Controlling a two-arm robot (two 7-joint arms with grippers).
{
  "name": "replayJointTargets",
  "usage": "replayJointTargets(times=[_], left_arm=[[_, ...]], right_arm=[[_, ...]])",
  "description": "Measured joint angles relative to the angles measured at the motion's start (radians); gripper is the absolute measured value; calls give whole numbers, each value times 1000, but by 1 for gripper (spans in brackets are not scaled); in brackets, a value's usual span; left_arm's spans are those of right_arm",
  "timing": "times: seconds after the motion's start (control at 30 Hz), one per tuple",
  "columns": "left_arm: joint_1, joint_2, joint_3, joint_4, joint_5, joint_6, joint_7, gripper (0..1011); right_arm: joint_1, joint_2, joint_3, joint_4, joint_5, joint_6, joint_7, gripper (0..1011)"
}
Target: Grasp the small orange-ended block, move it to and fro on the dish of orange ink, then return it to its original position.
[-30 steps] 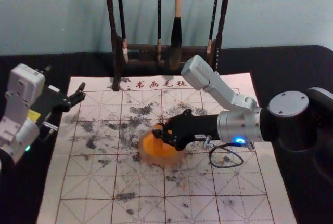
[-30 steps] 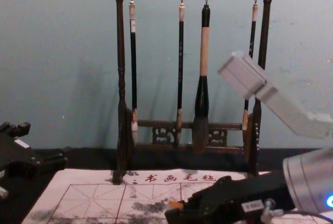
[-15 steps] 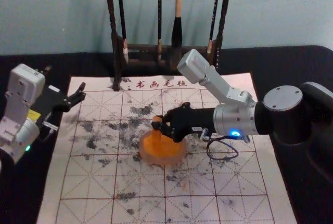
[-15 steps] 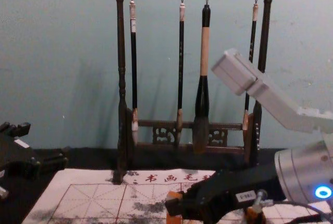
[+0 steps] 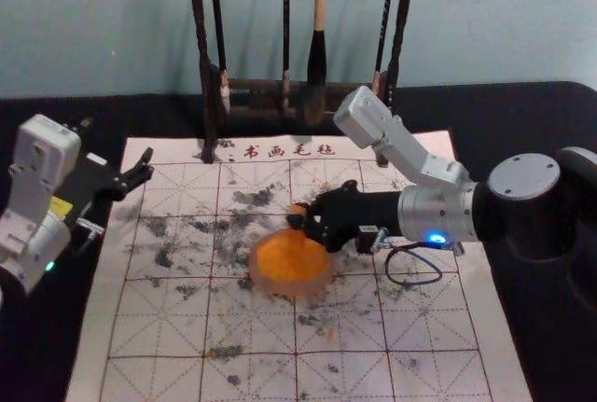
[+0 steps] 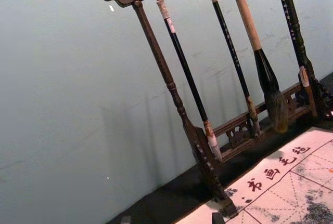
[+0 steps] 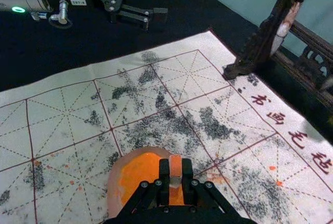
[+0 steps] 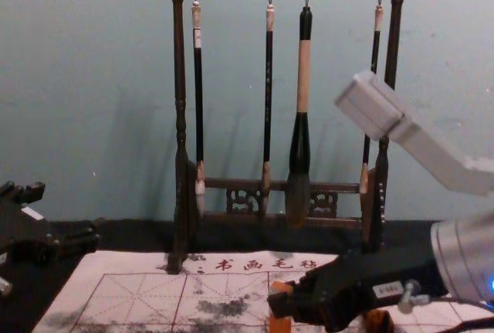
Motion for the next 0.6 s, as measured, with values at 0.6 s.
replayJointTargets(times=[0.6], left_arm=[[0, 0, 0, 0, 0, 0, 0, 1001]], right_arm=[[-33, 38, 10, -61, 2, 14, 7, 108]])
